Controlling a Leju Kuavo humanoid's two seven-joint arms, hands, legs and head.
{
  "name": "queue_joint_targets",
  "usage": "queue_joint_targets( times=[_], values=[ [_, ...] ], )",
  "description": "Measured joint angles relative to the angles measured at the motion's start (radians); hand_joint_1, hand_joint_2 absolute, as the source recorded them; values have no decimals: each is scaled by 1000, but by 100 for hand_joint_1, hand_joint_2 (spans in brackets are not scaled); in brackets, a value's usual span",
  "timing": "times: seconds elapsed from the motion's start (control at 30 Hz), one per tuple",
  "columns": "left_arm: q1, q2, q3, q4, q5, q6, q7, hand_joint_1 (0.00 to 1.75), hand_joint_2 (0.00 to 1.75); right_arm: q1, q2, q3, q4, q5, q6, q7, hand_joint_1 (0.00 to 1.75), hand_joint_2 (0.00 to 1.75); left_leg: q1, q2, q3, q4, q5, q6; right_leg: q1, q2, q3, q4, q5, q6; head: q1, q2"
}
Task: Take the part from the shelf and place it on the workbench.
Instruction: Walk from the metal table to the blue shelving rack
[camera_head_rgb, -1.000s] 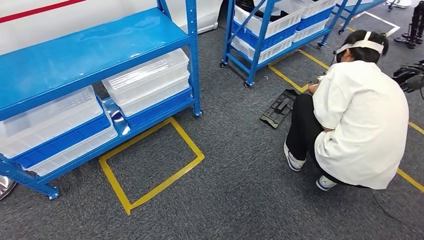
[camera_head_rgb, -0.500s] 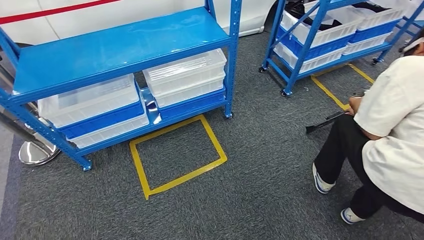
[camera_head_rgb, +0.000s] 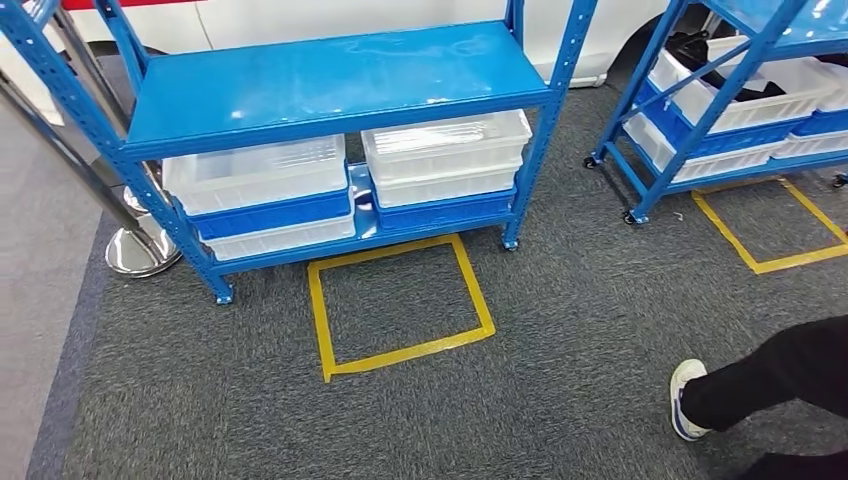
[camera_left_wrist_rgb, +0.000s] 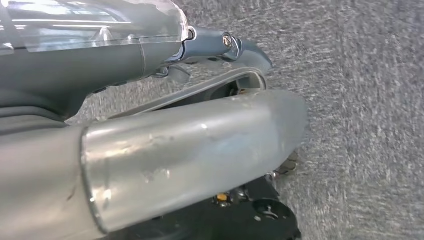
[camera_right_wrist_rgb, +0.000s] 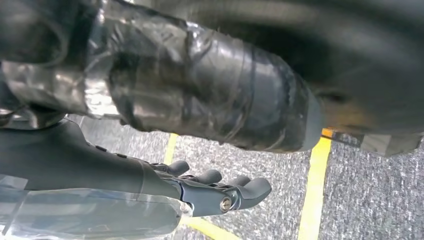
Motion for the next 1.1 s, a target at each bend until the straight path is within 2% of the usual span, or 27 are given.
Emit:
queue_joint_targets(
  times=[0.03, 0.07, 0.13, 0.17, 0.2, 0.27, 0.33, 0.4, 0.47, 0.5, 0.53, 0.6, 0.63, 0.67, 0.73, 0.8, 0.83, 0.87, 0.9, 0.93, 0.97, 1.0, 1.03, 1.07, 1.1],
  values=[
    [1, 0, 0, 0, 6, 2, -1, 0, 0, 0, 0, 0, 0, 0, 0, 0, 0, 0, 0, -15, 0, 2, 0, 0, -1, 4, 10, -27, 29, -2, 0, 0],
    [1, 0, 3, 0, 24, 7, -5, 0, 0, 1, 0, 0, 0, -1, 0, 0, 0, 0, 0, -31, 0, 5, -1, -2, -2, 15, 34, -84, 70, -4, 0, 0],
    [-3, -2, 28, 0, 90, 16, -19, 0, 0, 5, 0, -3, 0, -9, -6, -6, 0, 0, 0, -57, -5, 13, -2, -8, -5, 72, 81, -200, 123, -9, 0, 0],
    [-5, -3, 48, 0, 123, 17, -29, 0, 0, 7, 1, -7, 0, -17, -12, -10, 0, 0, 0, -68, -9, 16, -2, -14, -5, 94, 92, -232, 133, -12, 0, 0],
    [-5, -3, 67, 0, 145, 16, -36, 0, 0, 7, 2, -12, 0, -26, -18, -14, 0, 0, 0, -77, -13, 17, 0, -22, -3, 106, 94, -242, 131, -15, 0, 0],
    [-3, -1, 95, 0, 158, 9, -52, 0, 0, 5, 4, -24, 0, -45, -29, -19, 0, 0, 3, -86, -18, 15, 1, -37, -1, 88, 96, -249, 134, -24, 0, 0],
    [-1, 0, 108, 0, 149, -11, -79, 0, 0, 6, 8, -39, 0, -69, -38, -18, 0, 0, 3, -50, -37, 49, -14, -46, -4, 70, 104, -260, 129, -43, -1, 0],
    [1, 1, 110, -4, 128, -40, -101, 0, 0, 11, 12, -61, 0, -91, -44, -14, 0, 0, 3, 3, -95, 159, -58, -51, -3, 47, 114, -265, 118, -59, -1, 0],
    [7, 1, 107, -13, 110, -64, -105, 0, 0, 14, 13, -82, 0, -99, -45, -13, 0, 0, 4, 21, -163, 282, -95, -55, 0, 25, 126, -265, 106, -62, -1, 0],
    [13, 1, 105, -17, 102, -71, -104, 0, 0, 15, 13, -91, 0, -100, -45, -13, 0, 0, 5, 24, -178, 305, -90, -57, 1, 17, 134, -265, 101, -60, -1, 0],
    [19, 1, 103, -21, 95, -77, -103, 0, 0, 14, 14, -98, 0, -100, -45, -13, 0, 0, 5, 26, -172, 288, -66, -56, 2, 12, 145, -265, 95, -56, -1, 0],
    [31, 1, 99, -26, 82, -83, -102, 0, 0, 14, 16, -110, 0, -101, -44, -14, 0, 0, 4, 29, -115, 168, 7, -48, 1, 6, 168, -265, 80, -48, -1, 0],
    [35, 2, 98, -28, 78, -85, -102, 0, 0, 13, 17, -116, 0, -101, -44, -15, 0, 0, 0, 31, -83, 109, 25, -42, 2, 4, 176, -266, 71, -42, -1, 0],
    [36, 3, 97, -29, 73, -86, -102, 0, 0, 12, 19, -121, 0, -101, -44, -15, 0, 0, -3, 33, -59, 67, 26, -34, 2, 1, 182, -268, 63, -36, -1, 0],
    [37, 4, 95, -31, 70, -87, -101, 0, 0, 8, 21, -129, 0, -101, -43, -16, 0, 0, -9, 35, -36, 34, 0, -20, 3, -2, 197, -268, 62, -21, -1, 0],
    [40, 4, 93, -32, 68, -87, -100, 0, 0, 3, 22, -134, -1, -100, -43, -17, 0, 0, -6, 33, -7, 13, -13, -8, 3, -2, 189, -224, 86, -8, 0, 0],
    [42, 4, 92, -33, 66, -87, -99, 0, 0, 2, 22, -136, -1, -100, -43, -18, 0, 0, -4, 32, 13, 2, -19, -2, 2, -1, 163, -176, 103, -3, 0, 0],
    [42, 4, 91, -34, 65, -87, -97, 0, 0, 1, 22, -139, -1, -100, -43, -19, 0, 0, -2, 32, 35, -9, -26, 3, 1, 1, 122, -115, 112, -1, 1, 0],
    [43, 4, 91, -34, 63, -87, -96, 0, 0, 2, 22, -142, -1, -99, -42, -19, 0, 0, -2, 32, 54, -18, -35, 7, 1, 2, 75, -58, 107, 1, 2, 0],
    [43, 4, 90, -34, 62, -87, -94, 0, 0, 2, 22, -145, -1, -98, -42, -20, 0, 0, -2, 31, 72, -23, -46, 8, 1, 3, 27, -13, 83, 3, 2, 0],
    [43, 4, 90, -34, 61, -87, -93, 0, 0, 3, 22, -147, -1, -97, -42, -21, 0, 0, -1, 29, 90, -26, -59, 8, 0, 3, -15, 12, 47, 7, 2, 0],
    [44, 4, 90, -34, 61, -87, -91, 0, 0, 4, 22, -150, -1, -96, -42, -21, 0, 0, -1, 27, 110, -27, -74, 7, 0, 3, -46, 15, 11, 9, 2, 0],
    [46, 4, 90, -34, 62, -87, -90, 0, 0, 6, 22, -152, -1, -95, -42, -21, 0, 0, 0, 24, 130, -28, -91, 5, -1, 3, -67, -2, -11, 10, 2, 0],
    [48, 4, 90, -34, 62, -87, -88, 0, 0, 10, 22, -153, -1, -95, -42, -21, 0, 0, 0, 22, 152, -28, -109, 3, -1, 3, -80, -37, -6, 10, 2, 0],
    [50, 4, 90, -34, 63, -87, -87, 0, 0, 15, 21, -154, -1, -94, -42, -21, 0, 0, 1, 21, 173, -28, -128, 0, -2, 2, -86, -87, 40, 7, 2, 0]
  ],
)
